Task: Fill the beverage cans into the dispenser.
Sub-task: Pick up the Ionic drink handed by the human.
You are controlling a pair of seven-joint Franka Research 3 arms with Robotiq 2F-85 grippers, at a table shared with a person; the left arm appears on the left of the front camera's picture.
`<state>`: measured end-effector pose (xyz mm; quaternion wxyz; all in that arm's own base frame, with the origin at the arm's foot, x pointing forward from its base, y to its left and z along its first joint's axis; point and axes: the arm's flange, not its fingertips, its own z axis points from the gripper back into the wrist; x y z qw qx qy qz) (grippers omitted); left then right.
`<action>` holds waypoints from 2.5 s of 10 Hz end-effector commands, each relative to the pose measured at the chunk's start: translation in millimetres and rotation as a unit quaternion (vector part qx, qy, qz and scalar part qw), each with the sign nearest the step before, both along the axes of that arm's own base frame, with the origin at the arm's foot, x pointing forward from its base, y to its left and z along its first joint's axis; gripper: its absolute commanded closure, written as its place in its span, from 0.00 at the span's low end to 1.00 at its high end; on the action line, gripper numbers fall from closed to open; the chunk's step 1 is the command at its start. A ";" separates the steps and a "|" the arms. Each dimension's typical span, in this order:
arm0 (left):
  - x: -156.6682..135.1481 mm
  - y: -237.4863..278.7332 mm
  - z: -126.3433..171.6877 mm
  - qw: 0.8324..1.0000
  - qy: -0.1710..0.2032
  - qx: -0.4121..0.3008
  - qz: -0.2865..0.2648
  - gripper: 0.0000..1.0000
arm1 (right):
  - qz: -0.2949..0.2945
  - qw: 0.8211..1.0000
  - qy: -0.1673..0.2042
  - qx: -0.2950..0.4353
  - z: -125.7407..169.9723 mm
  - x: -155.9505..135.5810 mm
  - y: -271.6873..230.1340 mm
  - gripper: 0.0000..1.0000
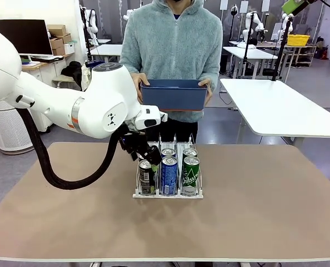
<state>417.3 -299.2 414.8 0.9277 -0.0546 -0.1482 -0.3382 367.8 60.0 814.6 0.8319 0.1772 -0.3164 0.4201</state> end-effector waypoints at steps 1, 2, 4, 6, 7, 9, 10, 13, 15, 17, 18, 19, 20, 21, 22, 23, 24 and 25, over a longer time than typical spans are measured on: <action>-0.1 0.1 -0.3 1.000 0.000 0.000 0.000 0.00 | 0.000 1.000 0.004 0.003 -0.2 -1.6 0.7 0.00; 2.7 6.7 18.8 1.000 0.007 -0.019 -0.016 0.00 | 0.000 1.000 0.004 0.003 -0.2 -1.6 0.7 0.00; 6.4 31.8 53.6 0.998 0.029 -0.045 -0.043 0.00 | 0.000 1.000 0.004 0.003 -0.2 -1.6 0.7 0.00; 0.2 63.9 90.8 0.995 0.026 -0.087 -0.052 0.00 | 0.000 1.000 0.004 0.003 -0.2 -1.6 0.7 0.00; 3.7 82.1 106.0 0.993 0.016 -0.103 -0.053 0.00 | 0.000 1.000 0.004 0.003 -0.2 -1.6 0.7 0.00; -1.1 103.7 136.5 0.994 -0.003 -0.092 -0.066 0.00 | 0.000 1.000 0.004 0.003 -0.2 -1.6 0.7 0.00; 0.2 107.9 148.0 0.992 -0.027 -0.091 -0.078 0.00 | 0.000 1.000 0.004 0.003 -0.2 -1.6 0.7 0.00; 5.5 116.1 174.4 0.994 -0.066 -0.047 -0.071 0.00 | 0.000 1.000 0.004 0.003 -0.2 -1.6 0.7 0.00; 0.5 113.8 168.0 0.994 -0.044 -0.075 -0.064 0.00 | 0.000 1.000 0.004 0.003 -0.2 -1.6 0.7 0.00; 0.5 113.8 168.0 0.994 -0.044 -0.075 -0.064 0.00 | 0.000 1.000 0.004 0.003 -0.2 -1.6 0.7 0.00; 0.5 113.8 168.0 0.994 -0.044 -0.075 -0.064 0.00 | 0.000 1.000 0.004 0.003 -0.2 -1.6 0.7 0.00; 2.4 113.9 171.2 0.994 -0.050 -0.065 -0.066 0.00 | 0.000 1.000 0.004 0.003 -0.2 -1.6 0.7 0.00; 2.4 121.1 194.5 0.992 -0.065 -0.084 -0.075 0.00 | 0.000 1.000 0.004 0.003 -0.2 -1.6 0.7 0.00; 4.5 130.3 216.8 0.990 -0.071 -0.093 -0.082 0.00 | 0.000 1.000 0.004 0.003 -0.2 -1.6 0.7 0.00; 5.3 137.7 238.7 0.988 -0.083 -0.094 -0.091 0.00 | 0.000 1.000 0.004 0.003 -0.2 -1.6 0.7 0.00; 4.8 142.8 260.0 0.987 -0.099 -0.088 -0.089 0.00 | 0.000 1.000 0.004 0.003 -0.2 -1.6 0.7 0.00; 2.6 149.8 283.9 0.984 -0.114 -0.098 -0.095 0.00 | 0.000 1.000 0.004 0.003 -0.2 -1.6 0.7 0.00; 3.4 157.8 304.0 0.981 -0.129 -0.106 -0.102 0.00 | 0.000 1.000 0.004 0.003 -0.2 -1.6 0.7 0.00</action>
